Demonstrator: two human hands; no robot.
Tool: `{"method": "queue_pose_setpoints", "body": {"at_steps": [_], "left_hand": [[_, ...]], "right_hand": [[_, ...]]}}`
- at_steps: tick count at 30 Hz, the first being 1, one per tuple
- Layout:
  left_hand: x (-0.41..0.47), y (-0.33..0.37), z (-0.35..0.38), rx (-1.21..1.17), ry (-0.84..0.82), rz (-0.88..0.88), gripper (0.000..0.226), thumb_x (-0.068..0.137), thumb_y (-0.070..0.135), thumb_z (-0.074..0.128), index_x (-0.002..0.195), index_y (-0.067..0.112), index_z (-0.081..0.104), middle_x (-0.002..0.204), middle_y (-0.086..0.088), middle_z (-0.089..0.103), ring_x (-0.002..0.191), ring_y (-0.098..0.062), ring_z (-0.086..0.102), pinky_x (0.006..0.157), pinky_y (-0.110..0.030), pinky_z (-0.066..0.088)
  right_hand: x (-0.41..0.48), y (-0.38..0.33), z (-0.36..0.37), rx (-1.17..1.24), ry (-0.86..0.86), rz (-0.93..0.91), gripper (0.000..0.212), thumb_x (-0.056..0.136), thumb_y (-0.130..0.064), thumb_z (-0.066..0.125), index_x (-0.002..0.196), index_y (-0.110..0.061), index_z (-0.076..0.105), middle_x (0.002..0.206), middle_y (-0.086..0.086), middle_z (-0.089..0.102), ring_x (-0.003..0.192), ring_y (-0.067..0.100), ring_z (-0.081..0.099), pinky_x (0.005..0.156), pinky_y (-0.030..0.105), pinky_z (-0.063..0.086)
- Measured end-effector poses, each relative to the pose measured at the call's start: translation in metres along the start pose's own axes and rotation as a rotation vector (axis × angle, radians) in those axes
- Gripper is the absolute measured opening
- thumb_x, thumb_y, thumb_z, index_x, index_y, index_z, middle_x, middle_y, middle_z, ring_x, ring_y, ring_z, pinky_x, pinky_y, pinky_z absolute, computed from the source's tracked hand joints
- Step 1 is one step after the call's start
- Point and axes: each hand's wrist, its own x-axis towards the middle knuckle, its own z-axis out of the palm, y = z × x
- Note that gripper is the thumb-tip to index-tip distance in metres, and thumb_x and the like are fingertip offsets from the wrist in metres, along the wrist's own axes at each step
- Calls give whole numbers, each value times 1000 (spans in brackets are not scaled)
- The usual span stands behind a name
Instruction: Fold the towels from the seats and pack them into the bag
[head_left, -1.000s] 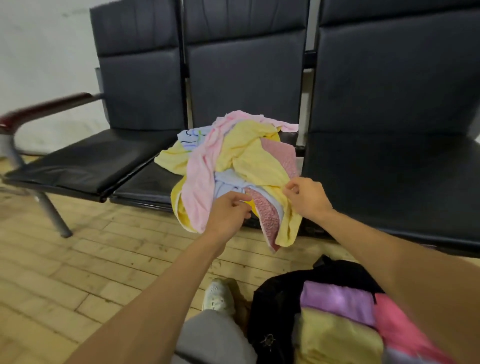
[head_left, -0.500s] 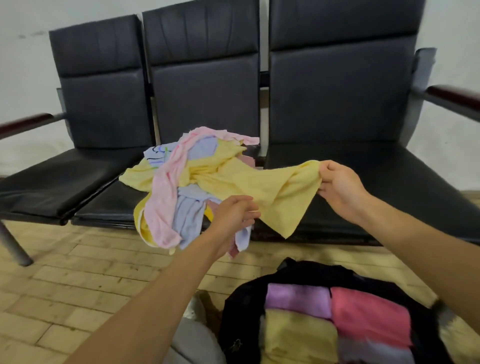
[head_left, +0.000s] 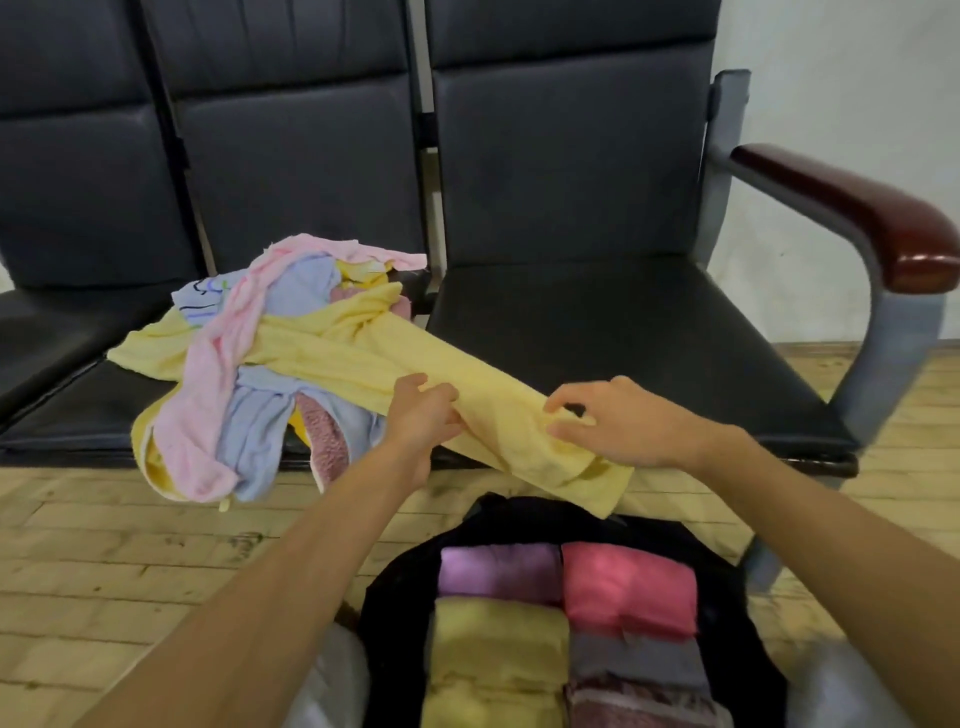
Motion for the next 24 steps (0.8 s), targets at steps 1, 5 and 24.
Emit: {"method": "queue_pose_setpoints", "body": {"at_steps": [1, 5, 24], "left_hand": [[6, -1, -1, 22, 59, 5, 54, 95, 12, 52, 144, 13, 30, 123, -11, 52, 104, -25, 59, 92, -37, 52], [21, -7, -13, 458, 176, 101, 48, 93, 19, 51, 140, 15, 42, 137, -10, 43, 120, -28, 45, 91, -37, 43], [10, -22, -28, 877, -134, 629, 20, 98, 15, 54, 96, 0, 67, 98, -12, 64, 93, -25, 59, 88, -39, 47]], "right_hand": [[-4, 4, 1, -79, -60, 6, 31, 97, -46, 49, 120, -32, 61, 107, -6, 64, 95, 14, 59, 90, 36, 49], [-17, 26, 1, -188, -141, 103, 28, 95, -49, 48, 109, -34, 66, 117, -4, 63, 109, 21, 57, 96, 41, 48], [34, -30, 48, -104, 99, 66, 45, 100, -52, 38, 131, -22, 53, 120, -1, 46, 107, 23, 56, 90, 42, 48]]}}
